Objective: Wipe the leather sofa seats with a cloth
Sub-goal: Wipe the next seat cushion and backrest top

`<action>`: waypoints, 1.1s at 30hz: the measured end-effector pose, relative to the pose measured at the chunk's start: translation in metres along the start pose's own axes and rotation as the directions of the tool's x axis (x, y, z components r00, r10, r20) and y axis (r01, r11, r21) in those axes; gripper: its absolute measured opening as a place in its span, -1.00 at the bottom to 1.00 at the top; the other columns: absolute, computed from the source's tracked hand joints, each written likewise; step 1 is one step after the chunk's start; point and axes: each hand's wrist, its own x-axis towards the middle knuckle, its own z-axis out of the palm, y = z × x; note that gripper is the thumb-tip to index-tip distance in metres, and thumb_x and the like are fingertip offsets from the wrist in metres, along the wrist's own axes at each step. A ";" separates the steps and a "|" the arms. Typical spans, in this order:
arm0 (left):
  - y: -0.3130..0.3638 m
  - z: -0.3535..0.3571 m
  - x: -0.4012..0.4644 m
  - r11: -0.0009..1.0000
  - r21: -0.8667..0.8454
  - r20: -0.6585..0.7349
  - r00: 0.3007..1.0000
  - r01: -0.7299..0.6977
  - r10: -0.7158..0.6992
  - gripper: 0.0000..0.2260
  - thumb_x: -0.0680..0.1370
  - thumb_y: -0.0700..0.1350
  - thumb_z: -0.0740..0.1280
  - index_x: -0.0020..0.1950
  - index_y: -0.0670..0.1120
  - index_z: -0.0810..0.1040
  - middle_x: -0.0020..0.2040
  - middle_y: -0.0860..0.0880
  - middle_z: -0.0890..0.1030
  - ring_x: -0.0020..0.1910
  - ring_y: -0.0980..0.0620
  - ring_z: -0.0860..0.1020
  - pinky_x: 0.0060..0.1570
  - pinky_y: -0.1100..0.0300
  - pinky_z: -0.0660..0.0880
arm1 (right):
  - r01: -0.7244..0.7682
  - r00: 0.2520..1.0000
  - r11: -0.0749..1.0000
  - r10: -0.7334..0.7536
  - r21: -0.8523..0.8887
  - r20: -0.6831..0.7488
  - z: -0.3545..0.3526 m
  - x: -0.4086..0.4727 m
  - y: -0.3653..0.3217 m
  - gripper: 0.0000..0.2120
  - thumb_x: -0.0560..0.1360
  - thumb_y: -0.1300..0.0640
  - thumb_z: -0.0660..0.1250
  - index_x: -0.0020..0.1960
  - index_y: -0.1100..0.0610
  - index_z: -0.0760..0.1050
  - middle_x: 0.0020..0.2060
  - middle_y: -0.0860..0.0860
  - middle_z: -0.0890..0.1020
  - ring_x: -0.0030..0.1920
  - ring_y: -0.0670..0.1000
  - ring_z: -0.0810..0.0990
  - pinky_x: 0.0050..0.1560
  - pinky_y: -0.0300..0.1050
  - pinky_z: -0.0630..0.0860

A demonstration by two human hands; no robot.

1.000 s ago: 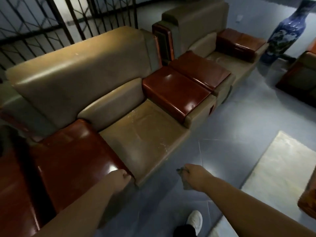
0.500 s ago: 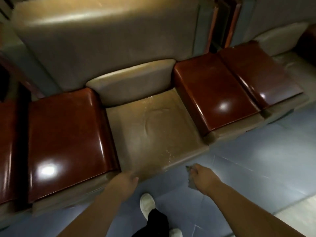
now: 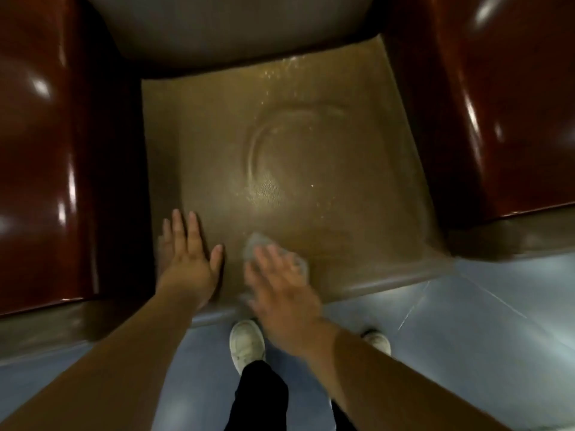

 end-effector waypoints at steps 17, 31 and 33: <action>-0.006 0.036 0.004 1.000 0.001 -0.249 0.968 -0.031 0.030 -0.28 0.65 0.23 -0.03 0.73 -0.11 -0.05 0.72 -0.21 -0.02 0.70 -0.21 -0.04 0.66 -0.17 -0.05 | -0.026 0.999 0.993 0.032 -0.115 0.044 0.003 0.017 0.004 -0.34 0.67 -0.10 0.10 0.69 0.06 0.03 0.68 0.15 0.01 0.66 0.27 -0.10 0.63 0.25 -0.04; -0.015 0.037 0.004 0.994 -0.054 -0.231 0.970 -0.091 0.077 -0.33 0.66 0.17 -0.07 0.73 -0.08 -0.06 0.73 -0.18 -0.06 0.71 -0.16 -0.08 0.67 -0.09 -0.13 | -0.066 0.995 0.990 0.075 -0.125 0.063 0.011 0.063 -0.054 -0.35 0.68 -0.09 0.02 0.70 0.06 -0.05 0.68 0.13 -0.11 0.67 0.20 -0.22 0.64 0.20 -0.18; -0.017 0.035 0.004 0.986 -0.123 -0.230 0.970 -0.112 0.082 -0.38 0.68 0.13 -0.06 0.73 -0.04 -0.01 0.73 -0.15 -0.01 0.71 -0.13 -0.05 0.67 -0.05 -0.11 | 0.043 0.998 0.978 -0.030 -0.205 0.064 0.004 0.054 -0.017 -0.37 0.70 -0.09 0.01 0.71 0.03 -0.08 0.69 0.10 -0.10 0.67 0.17 -0.19 0.65 0.16 -0.14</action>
